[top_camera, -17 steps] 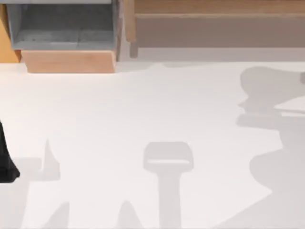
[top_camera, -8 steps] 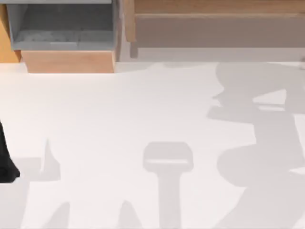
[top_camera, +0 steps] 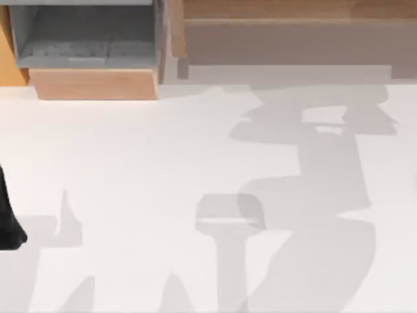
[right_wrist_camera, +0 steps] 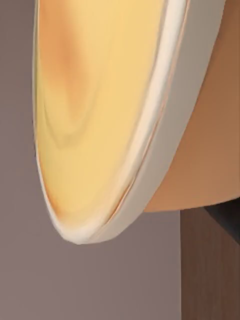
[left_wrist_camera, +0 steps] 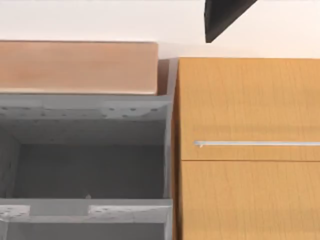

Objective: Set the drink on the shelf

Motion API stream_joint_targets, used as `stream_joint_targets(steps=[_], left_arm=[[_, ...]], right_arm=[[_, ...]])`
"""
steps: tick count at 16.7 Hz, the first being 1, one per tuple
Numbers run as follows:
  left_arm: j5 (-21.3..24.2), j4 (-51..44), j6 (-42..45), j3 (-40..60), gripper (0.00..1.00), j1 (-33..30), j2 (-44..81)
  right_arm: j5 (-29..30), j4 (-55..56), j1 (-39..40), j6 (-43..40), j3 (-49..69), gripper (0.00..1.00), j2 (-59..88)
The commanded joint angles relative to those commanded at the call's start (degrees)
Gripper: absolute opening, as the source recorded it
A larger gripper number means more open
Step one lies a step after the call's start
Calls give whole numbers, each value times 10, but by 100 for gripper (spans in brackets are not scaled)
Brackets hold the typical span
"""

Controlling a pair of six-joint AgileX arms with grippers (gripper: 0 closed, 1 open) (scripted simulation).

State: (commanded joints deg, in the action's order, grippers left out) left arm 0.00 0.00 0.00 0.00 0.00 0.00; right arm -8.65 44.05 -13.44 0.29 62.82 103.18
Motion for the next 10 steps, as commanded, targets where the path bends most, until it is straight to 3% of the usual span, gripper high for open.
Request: stream_joint_targets(steps=[10], left_arm=[[0,0,0,0,100,0,0]], right_arm=[[-1,-93,25,2,64,0,4]])
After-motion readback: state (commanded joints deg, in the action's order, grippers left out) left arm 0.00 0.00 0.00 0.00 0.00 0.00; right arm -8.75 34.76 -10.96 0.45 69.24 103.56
